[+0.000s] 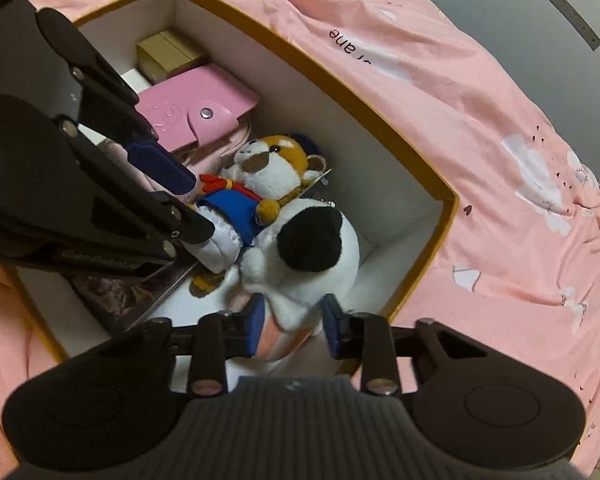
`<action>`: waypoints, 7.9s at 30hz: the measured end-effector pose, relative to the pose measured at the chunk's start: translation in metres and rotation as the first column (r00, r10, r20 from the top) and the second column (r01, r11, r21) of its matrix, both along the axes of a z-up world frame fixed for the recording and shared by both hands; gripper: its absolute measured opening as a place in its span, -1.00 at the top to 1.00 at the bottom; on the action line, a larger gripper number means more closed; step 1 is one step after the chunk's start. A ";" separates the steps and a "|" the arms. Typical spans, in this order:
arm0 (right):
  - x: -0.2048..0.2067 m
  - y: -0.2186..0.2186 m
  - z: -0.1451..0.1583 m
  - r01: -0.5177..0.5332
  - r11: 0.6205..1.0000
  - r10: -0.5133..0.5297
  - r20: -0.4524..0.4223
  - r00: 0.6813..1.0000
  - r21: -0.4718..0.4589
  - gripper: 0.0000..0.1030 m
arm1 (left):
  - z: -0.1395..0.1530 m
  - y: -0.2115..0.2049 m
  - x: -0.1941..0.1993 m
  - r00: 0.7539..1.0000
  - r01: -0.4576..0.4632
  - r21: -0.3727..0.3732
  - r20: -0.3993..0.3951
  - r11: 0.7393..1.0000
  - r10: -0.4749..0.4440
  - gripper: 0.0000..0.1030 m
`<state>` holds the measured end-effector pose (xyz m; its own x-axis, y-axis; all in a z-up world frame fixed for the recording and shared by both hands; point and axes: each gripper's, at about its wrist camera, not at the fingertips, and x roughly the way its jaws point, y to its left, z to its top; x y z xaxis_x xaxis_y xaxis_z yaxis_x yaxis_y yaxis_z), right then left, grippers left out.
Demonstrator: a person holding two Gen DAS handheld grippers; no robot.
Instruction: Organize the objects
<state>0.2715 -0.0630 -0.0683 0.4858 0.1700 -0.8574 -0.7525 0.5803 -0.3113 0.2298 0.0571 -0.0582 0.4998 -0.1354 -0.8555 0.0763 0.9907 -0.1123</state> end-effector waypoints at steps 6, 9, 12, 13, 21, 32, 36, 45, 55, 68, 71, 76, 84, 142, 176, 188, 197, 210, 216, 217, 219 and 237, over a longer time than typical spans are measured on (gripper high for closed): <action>0.018 0.001 -0.002 0.052 0.997 -0.054 0.029 0.998 0.055 0.45 | -0.004 0.003 0.003 1.000 -0.010 -0.018 -0.007 1.000 0.010 0.32; 0.032 0.000 -0.002 0.095 0.990 -0.098 0.019 0.995 0.100 0.45 | -0.006 0.005 0.004 1.000 -0.014 -0.027 -0.007 1.000 0.014 0.32; 0.034 0.001 0.000 0.115 0.986 -0.116 -0.004 0.993 0.119 0.45 | -0.006 0.006 0.004 1.000 -0.013 -0.035 -0.007 0.999 0.012 0.32; 0.032 0.000 0.001 0.115 0.986 -0.116 -0.003 0.993 0.118 0.45 | -0.005 0.007 0.004 1.000 -0.011 -0.037 -0.005 0.999 0.011 0.32; -0.004 -0.023 0.039 0.164 0.956 -0.156 -0.050 0.986 0.242 0.44 | 0.031 0.005 -0.026 0.997 0.020 -0.030 0.073 0.999 -0.018 0.32; -0.095 -0.065 0.086 0.223 0.869 -0.202 -0.095 0.975 0.442 0.41 | 0.085 -0.017 -0.111 0.985 0.095 -0.077 0.152 0.993 -0.083 0.32; -0.131 -0.082 0.073 0.305 0.827 -0.246 -0.185 0.952 0.472 0.33 | 0.068 -0.028 -0.138 0.990 0.116 -0.131 0.094 0.985 -0.104 0.32; -0.183 -0.121 0.004 0.538 0.768 -0.389 -0.415 0.823 0.346 0.24 | 0.000 -0.060 -0.171 0.974 0.174 -0.215 -0.106 0.961 -0.200 0.32; -0.209 -0.139 -0.036 0.611 0.750 -0.420 -0.531 0.735 0.252 0.24 | -0.032 -0.087 -0.180 0.935 0.243 -0.218 -0.207 0.945 -0.288 -0.05; -0.205 -0.132 -0.057 0.589 0.770 -0.396 -0.540 0.742 0.244 0.18 | -0.047 -0.087 -0.173 0.934 0.217 -0.227 -0.236 0.949 -0.270 -0.23; -0.205 -0.134 -0.057 0.587 0.774 -0.399 -0.537 0.744 0.238 0.18 | -0.053 -0.086 -0.170 0.943 0.213 -0.236 -0.204 0.948 -0.262 -0.34; -0.208 -0.134 -0.057 0.567 0.792 -0.392 -0.524 0.756 0.226 0.19 | -0.068 -0.087 -0.163 0.927 0.196 -0.314 -0.250 0.929 -0.280 -0.35; -0.206 -0.133 -0.061 0.573 0.788 -0.401 -0.522 0.753 0.222 0.19 | -0.081 -0.089 -0.157 0.927 0.174 -0.321 -0.265 0.931 -0.265 -0.33; -0.091 -0.072 0.073 0.173 0.936 -0.183 0.002 0.983 0.306 0.21 | 0.057 -0.028 -0.077 0.993 -0.041 -0.184 0.097 0.982 0.060 -0.18; -0.041 -0.029 0.026 -0.045 0.999 0.041 -0.174 0.984 -0.021 0.20 | -0.022 0.000 -0.033 0.971 -0.180 -0.275 -0.204 0.944 0.125 -0.18; -0.042 -0.029 0.032 -0.031 0.999 0.029 -0.162 0.986 -0.009 0.14 | -0.005 0.000 -0.041 0.984 -0.159 -0.269 -0.127 0.950 0.129 -0.41; -0.064 -0.033 0.061 -0.043 0.999 0.045 -0.075 0.996 0.023 -0.31 | 0.040 -0.001 -0.069 0.979 -0.164 -0.213 0.081 0.963 0.184 -0.42; -0.097 -0.058 0.111 0.167 0.910 -0.212 0.079 0.974 0.379 -0.53 | 0.112 -0.014 -0.121 0.835 -0.249 -0.049 0.495 0.967 0.240 -0.70; -0.125 -0.061 0.121 0.185 0.830 -0.340 0.214 0.916 0.527 -0.74 | 0.124 -0.014 -0.139 0.788 -0.293 0.014 0.570 0.956 0.233 -0.78; -0.128 -0.061 0.121 0.196 0.808 -0.361 0.204 0.910 0.555 -0.79 | 0.125 -0.014 -0.141 0.780 -0.303 0.017 0.579 0.953 0.238 -0.78; -0.132 -0.060 0.121 0.211 0.776 -0.386 0.182 0.905 0.594 -0.86 | 0.124 -0.011 -0.145 0.773 -0.322 0.028 0.585 0.946 0.245 -0.78; -0.178 -0.038 0.087 0.276 0.719 -0.474 0.160 0.866 0.637 -0.96 | 0.089 0.009 -0.175 0.813 -0.398 0.010 0.467 0.918 0.347 -0.78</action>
<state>0.0933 -0.1015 0.0186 0.8255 0.3270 -0.4600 -0.3611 0.9324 0.0147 0.0547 0.0664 0.0305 0.8240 0.2153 -0.5241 -0.2841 0.9573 -0.0534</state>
